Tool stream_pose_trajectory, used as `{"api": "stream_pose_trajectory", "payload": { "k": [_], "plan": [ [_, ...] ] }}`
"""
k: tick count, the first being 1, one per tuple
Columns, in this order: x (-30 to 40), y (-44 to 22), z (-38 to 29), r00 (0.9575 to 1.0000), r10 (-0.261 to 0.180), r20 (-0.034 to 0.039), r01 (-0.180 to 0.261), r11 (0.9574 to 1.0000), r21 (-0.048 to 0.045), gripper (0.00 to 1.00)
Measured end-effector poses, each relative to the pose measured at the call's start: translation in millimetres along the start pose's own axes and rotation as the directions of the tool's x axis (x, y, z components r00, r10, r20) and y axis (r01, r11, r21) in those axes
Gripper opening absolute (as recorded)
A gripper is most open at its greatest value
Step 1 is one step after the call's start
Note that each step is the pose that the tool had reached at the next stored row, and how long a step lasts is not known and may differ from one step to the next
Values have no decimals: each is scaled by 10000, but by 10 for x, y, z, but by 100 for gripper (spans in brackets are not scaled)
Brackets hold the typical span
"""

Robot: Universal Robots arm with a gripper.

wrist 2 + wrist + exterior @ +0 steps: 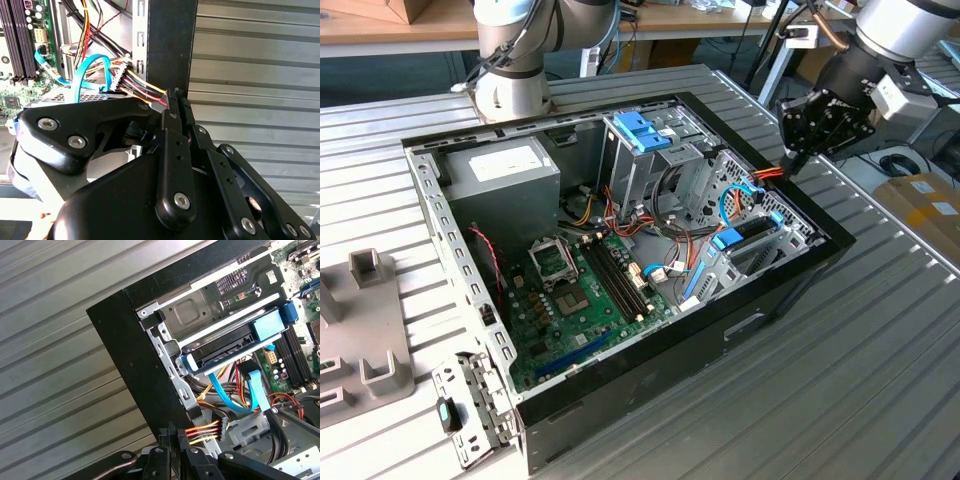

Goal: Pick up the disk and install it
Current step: 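Insert the first disk wire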

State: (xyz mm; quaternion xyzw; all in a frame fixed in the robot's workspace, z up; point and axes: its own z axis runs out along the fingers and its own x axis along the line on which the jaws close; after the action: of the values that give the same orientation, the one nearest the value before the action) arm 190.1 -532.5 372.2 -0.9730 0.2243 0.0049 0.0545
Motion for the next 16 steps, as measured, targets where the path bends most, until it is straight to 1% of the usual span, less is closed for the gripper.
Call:
{"api": "stream_pose_trajectory", "payload": {
  "k": [5, 7, 11, 16],
  "plan": [
    [20, 47, -7, 10000, 1, -1, -1, 10000, 1, 17],
    [34, 88, -10, 10000, 1, 1, -1, 10000, 2, 17],
    [50, 136, -16, 10000, 0, 1, 0, 10000, 2, 17],
    [42, 181, -21, 10000, 0, 0, 0, 10000, 1, 17]
  ]
}}
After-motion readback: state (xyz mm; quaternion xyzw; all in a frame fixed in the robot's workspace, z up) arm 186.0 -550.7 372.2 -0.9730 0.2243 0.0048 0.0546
